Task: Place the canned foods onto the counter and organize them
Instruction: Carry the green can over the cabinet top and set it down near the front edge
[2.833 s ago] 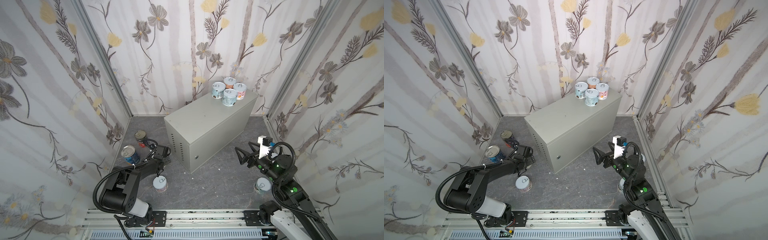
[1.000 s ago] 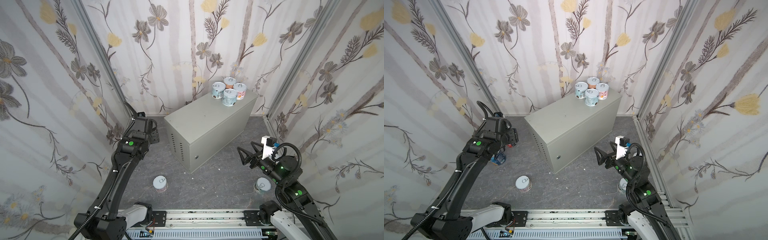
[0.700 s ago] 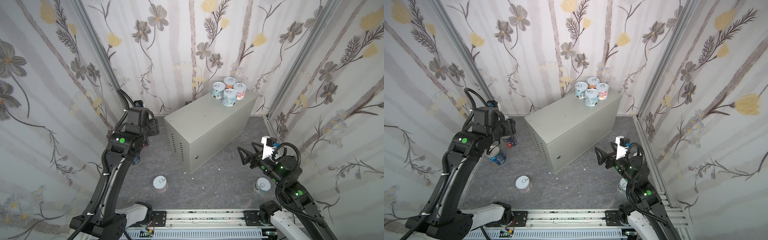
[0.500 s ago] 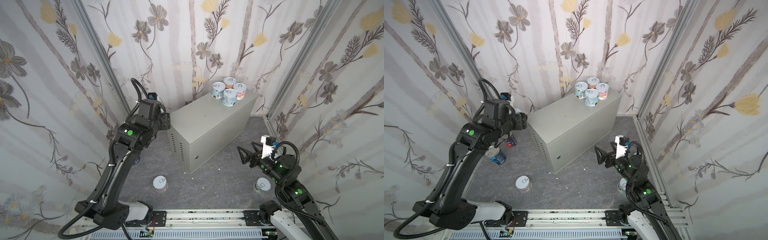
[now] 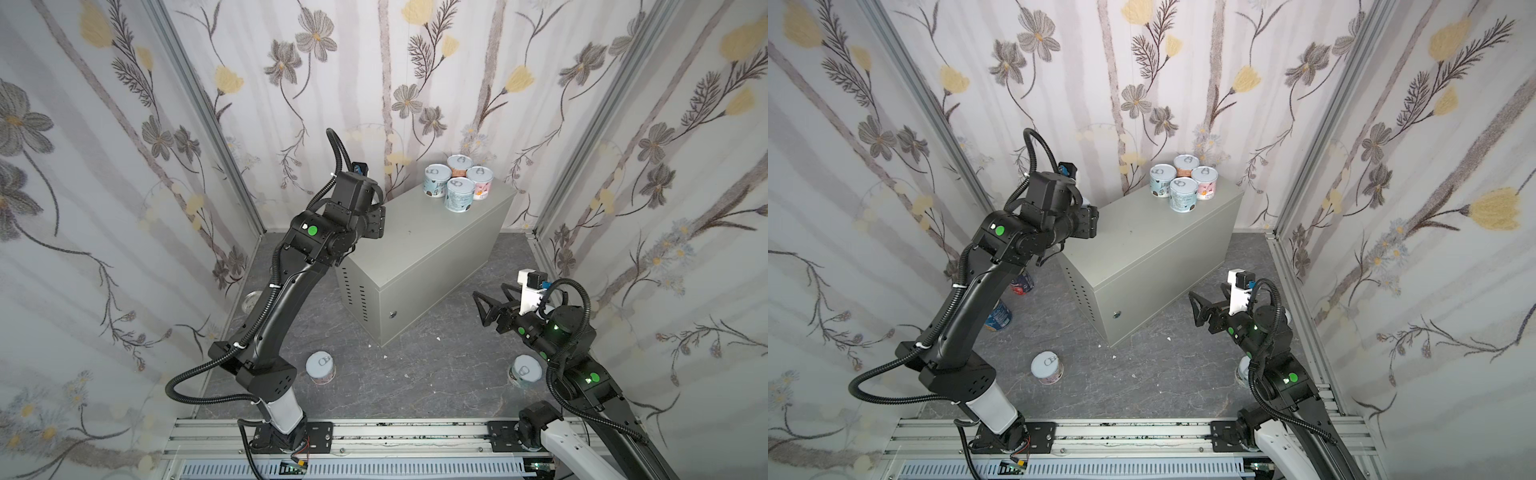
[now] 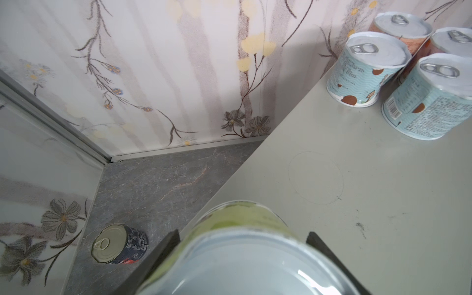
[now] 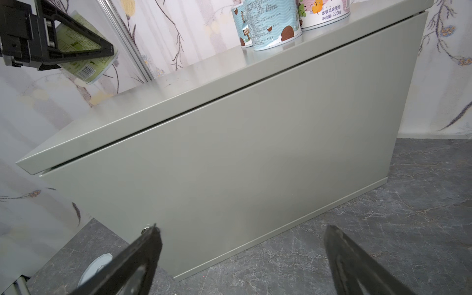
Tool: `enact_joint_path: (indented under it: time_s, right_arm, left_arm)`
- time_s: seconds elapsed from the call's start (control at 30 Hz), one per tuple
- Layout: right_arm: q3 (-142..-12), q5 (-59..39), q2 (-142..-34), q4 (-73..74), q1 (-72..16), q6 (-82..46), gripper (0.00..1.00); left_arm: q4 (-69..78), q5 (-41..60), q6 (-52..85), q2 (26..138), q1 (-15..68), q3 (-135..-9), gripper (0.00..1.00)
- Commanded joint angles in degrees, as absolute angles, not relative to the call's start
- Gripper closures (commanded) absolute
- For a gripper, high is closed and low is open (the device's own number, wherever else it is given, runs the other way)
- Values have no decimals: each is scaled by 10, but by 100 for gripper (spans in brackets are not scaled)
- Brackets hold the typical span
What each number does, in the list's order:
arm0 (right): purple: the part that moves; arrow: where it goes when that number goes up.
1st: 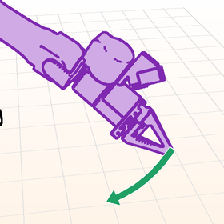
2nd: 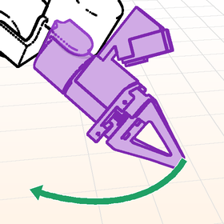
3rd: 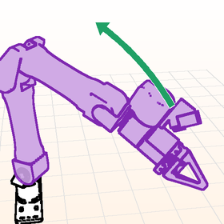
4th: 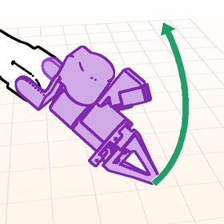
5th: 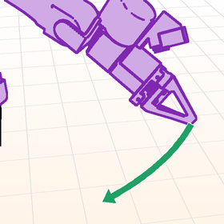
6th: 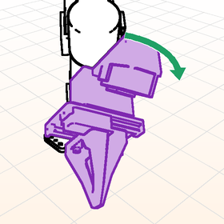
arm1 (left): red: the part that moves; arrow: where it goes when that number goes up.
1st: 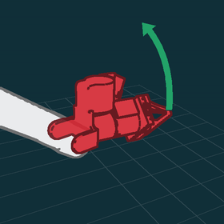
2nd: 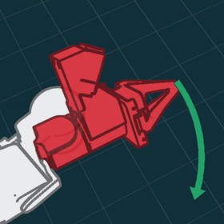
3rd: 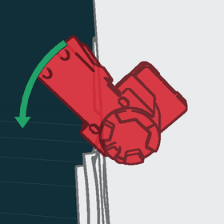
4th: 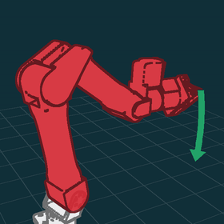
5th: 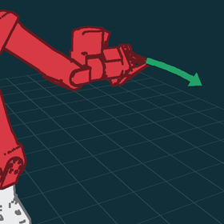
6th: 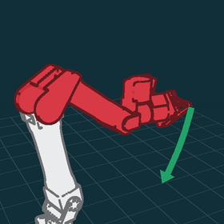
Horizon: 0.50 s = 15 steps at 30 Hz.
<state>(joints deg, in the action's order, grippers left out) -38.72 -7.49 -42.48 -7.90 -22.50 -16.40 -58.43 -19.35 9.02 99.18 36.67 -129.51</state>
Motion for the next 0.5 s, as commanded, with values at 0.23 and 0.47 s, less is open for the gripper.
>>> enact_joint_path:
  time_s: [0.23,0.47]
  right_arm:
    - [-379,-80,-440,-53,-225,-156,0]
    - [-373,-89,-446,-48,-225,-158,0]
  left_arm:
    - [-586,-127,77,1019,401,-1314,48]
    - [-605,-129,72,999,426,-1281,48]
